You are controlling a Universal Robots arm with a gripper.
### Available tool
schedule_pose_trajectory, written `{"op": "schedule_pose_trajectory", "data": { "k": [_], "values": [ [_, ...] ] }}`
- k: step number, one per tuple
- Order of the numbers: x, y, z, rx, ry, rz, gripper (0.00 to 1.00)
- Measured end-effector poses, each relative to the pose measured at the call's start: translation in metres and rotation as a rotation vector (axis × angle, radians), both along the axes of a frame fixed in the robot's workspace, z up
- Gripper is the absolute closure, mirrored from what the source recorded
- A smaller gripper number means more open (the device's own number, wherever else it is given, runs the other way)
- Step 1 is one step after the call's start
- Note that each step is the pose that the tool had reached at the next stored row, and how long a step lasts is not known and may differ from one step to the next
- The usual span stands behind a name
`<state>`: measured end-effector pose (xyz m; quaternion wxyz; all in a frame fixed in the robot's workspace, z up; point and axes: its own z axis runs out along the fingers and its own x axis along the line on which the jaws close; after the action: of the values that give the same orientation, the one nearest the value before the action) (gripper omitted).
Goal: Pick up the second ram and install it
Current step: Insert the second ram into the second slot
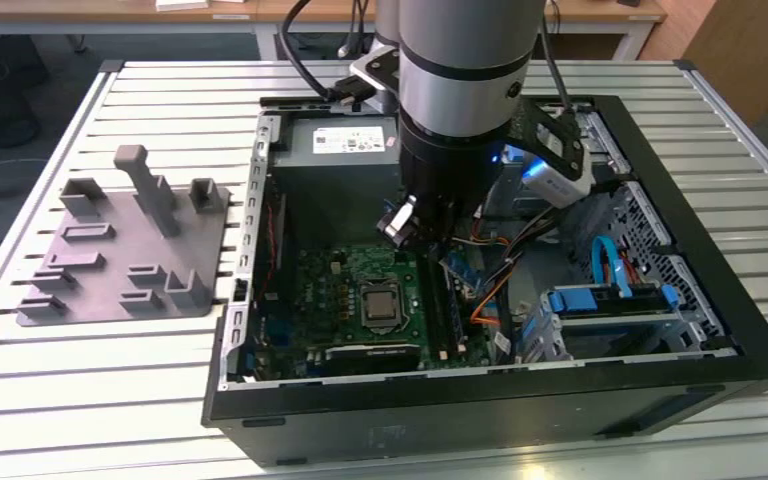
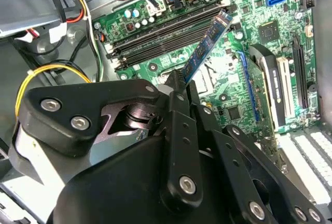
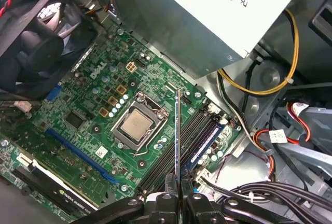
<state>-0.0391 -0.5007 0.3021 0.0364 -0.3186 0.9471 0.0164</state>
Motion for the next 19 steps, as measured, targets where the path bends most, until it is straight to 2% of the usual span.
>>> {"op": "schedule_pose_trajectory", "data": {
  "k": [19],
  "values": [
    [0.0,0.0,-0.0003,-0.0001,0.0,-0.139,0.86]
  ]
}}
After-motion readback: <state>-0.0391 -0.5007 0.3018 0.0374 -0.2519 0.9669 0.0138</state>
